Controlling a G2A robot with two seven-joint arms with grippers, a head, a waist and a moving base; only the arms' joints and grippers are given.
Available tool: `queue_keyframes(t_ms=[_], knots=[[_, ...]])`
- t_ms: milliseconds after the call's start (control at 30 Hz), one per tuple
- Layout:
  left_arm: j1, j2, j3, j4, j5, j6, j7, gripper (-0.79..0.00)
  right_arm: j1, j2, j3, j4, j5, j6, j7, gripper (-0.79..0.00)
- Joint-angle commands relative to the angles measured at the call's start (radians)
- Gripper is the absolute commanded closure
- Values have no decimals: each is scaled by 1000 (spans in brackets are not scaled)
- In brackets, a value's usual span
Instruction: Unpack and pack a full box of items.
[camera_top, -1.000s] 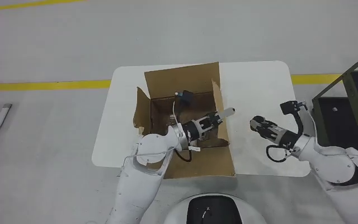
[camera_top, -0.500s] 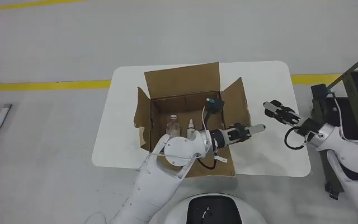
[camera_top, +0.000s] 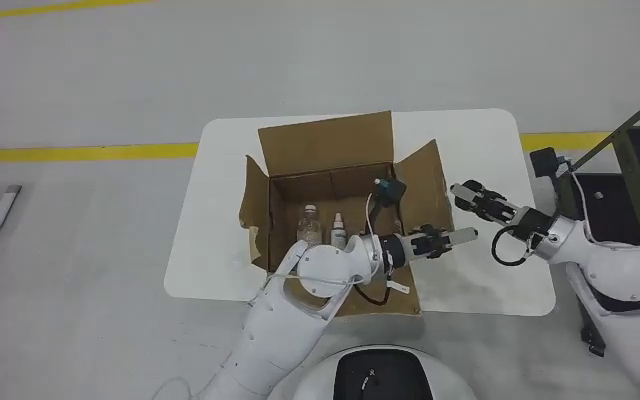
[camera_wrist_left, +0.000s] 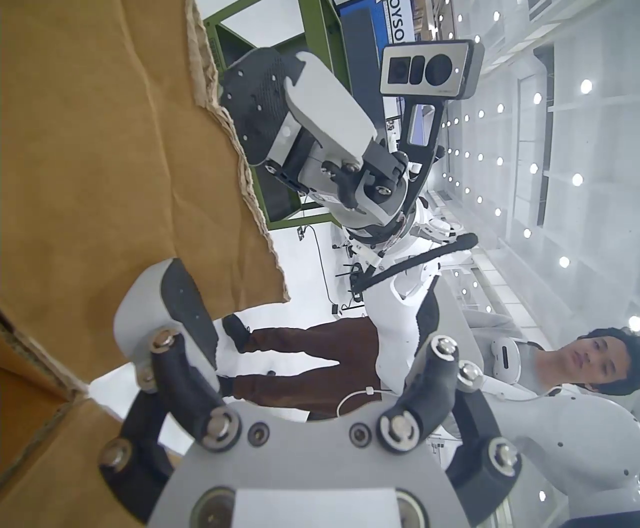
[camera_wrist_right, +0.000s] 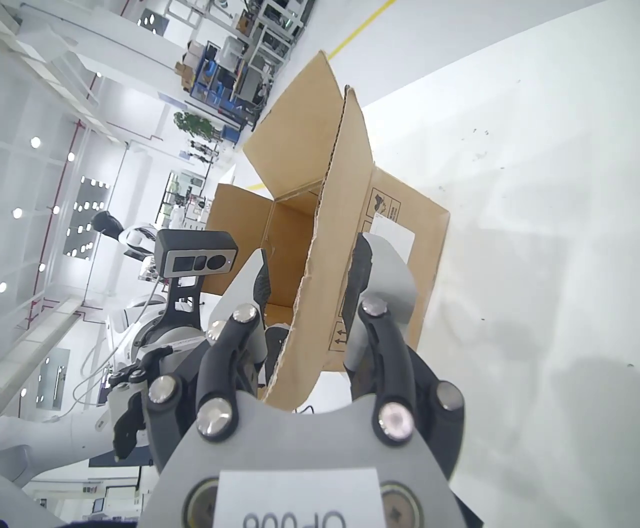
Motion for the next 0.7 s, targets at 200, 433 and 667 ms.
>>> queue_keyframes(t_ms=[200,433,667], knots=[[-1,0,2,-2,2,-2,-14,-785,26,-2,-47,18,-46,31,15,0],[29,22,-81,-38,31,22,-35,-785,-28,1,-11,-4,-32,37,-3,0],[85,51,-180,-115,81,65,-62,-785,-109,7,56,-60,-12,39,-3,0]])
